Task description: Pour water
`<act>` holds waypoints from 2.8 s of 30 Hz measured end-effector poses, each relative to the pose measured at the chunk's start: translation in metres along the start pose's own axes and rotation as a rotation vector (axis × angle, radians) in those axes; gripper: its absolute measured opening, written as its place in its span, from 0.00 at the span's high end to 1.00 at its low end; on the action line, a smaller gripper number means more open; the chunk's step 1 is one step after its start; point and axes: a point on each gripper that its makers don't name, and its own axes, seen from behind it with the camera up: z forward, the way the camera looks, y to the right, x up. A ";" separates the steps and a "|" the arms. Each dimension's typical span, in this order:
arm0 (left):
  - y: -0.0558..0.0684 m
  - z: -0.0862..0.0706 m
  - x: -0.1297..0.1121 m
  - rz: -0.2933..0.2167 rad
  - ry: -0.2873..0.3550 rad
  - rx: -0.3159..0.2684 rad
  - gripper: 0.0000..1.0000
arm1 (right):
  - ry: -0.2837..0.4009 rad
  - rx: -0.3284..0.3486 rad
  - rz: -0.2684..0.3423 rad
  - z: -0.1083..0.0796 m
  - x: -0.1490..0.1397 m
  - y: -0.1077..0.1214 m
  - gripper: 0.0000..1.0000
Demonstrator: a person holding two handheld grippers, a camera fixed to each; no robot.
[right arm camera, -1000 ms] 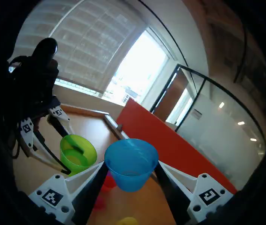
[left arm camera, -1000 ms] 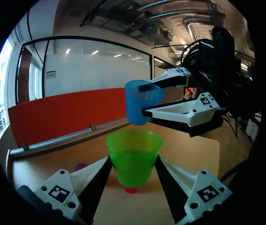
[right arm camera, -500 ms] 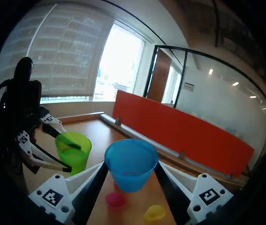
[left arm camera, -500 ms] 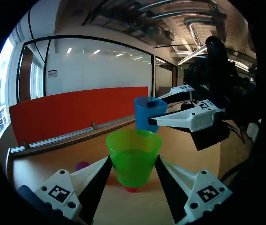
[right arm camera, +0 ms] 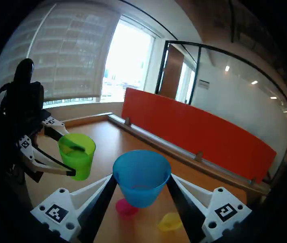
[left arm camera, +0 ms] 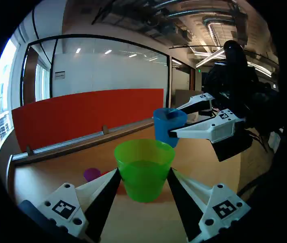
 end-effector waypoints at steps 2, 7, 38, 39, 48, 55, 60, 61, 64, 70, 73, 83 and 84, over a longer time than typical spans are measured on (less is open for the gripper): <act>-0.001 0.001 -0.006 -0.006 -0.010 0.004 0.20 | -0.011 0.006 0.006 0.000 -0.006 -0.001 0.10; -0.005 0.002 -0.018 -0.017 -0.030 0.010 0.20 | -0.043 0.012 0.020 0.002 -0.021 0.001 0.10; -0.024 0.032 -0.099 0.011 -0.187 0.012 0.20 | -0.269 0.092 0.043 0.020 -0.138 0.006 0.10; -0.025 0.034 -0.102 0.011 -0.192 0.012 0.20 | -0.275 0.095 0.046 0.022 -0.142 0.005 0.10; -0.032 0.050 -0.124 0.011 -0.212 0.012 0.20 | -0.329 0.111 0.069 0.032 -0.171 0.002 0.10; -0.035 0.059 -0.143 0.005 -0.243 0.011 0.20 | -0.365 0.128 0.082 0.037 -0.190 -0.003 0.10; -0.038 0.065 -0.157 -0.007 -0.267 0.010 0.20 | -0.382 0.137 0.092 0.041 -0.200 -0.007 0.10; -0.039 0.066 -0.159 -0.008 -0.271 0.010 0.20 | -0.385 0.138 0.092 0.041 -0.202 -0.007 0.10; -0.040 0.068 -0.168 -0.010 -0.287 0.009 0.20 | -0.397 0.142 0.091 0.043 -0.209 -0.009 0.10; -0.041 0.072 -0.185 -0.004 -0.322 0.006 0.20 | -0.426 0.145 0.085 0.044 -0.223 -0.009 0.10; -0.041 0.075 -0.191 -0.005 -0.335 0.008 0.20 | -0.437 0.146 0.088 0.045 -0.228 -0.009 0.10; -0.044 0.085 -0.202 -0.016 -0.350 0.013 0.20 | -0.443 0.146 0.098 0.050 -0.236 -0.008 0.10; -0.044 0.086 -0.203 -0.016 -0.351 0.012 0.20 | -0.444 0.147 0.099 0.050 -0.237 -0.008 0.10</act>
